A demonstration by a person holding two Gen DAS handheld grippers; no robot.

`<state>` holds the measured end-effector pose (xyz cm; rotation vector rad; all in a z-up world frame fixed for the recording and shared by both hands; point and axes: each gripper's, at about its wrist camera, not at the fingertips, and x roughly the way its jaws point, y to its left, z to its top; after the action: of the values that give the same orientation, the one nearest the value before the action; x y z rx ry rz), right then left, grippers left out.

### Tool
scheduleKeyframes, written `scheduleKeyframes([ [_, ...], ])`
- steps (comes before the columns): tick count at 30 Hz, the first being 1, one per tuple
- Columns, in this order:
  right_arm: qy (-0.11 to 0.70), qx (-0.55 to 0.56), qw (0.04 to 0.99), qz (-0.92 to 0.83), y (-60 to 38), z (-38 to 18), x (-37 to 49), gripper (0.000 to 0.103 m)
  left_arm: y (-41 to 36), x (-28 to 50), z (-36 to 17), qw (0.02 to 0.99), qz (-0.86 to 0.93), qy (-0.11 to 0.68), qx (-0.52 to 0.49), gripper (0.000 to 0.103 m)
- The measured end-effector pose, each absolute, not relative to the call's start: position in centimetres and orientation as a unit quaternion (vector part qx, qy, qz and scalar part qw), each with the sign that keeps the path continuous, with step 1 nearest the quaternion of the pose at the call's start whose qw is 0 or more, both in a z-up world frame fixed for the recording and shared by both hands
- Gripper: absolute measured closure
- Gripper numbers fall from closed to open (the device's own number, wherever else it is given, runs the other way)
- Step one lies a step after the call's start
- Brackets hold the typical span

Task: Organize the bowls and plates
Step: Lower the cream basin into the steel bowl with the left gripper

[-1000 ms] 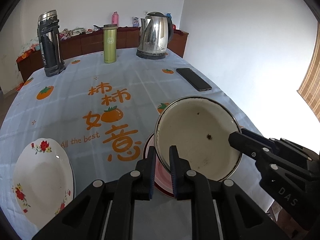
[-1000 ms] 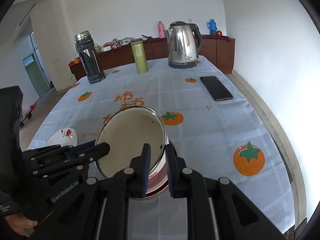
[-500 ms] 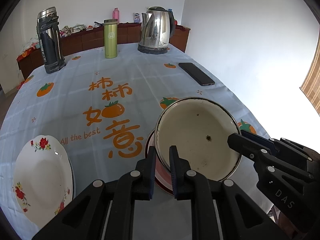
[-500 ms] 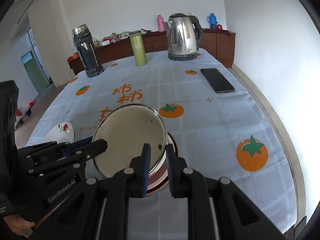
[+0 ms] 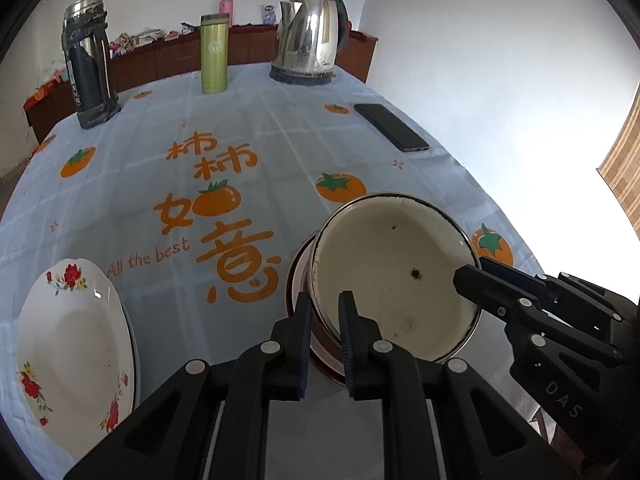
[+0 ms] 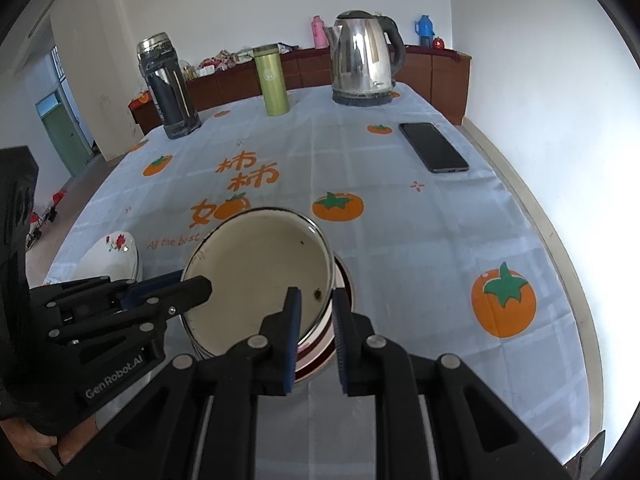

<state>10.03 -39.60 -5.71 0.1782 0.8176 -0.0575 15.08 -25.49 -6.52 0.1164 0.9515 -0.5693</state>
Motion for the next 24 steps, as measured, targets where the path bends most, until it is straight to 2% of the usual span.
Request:
scheduleKeyframes([
  [24,0.407,0.100,0.908,-0.023,-39.9,-7.4,10.3,0.087,-25.6,14.9,-7.1,0.856,-0.267,0.439,0.062,0.088],
])
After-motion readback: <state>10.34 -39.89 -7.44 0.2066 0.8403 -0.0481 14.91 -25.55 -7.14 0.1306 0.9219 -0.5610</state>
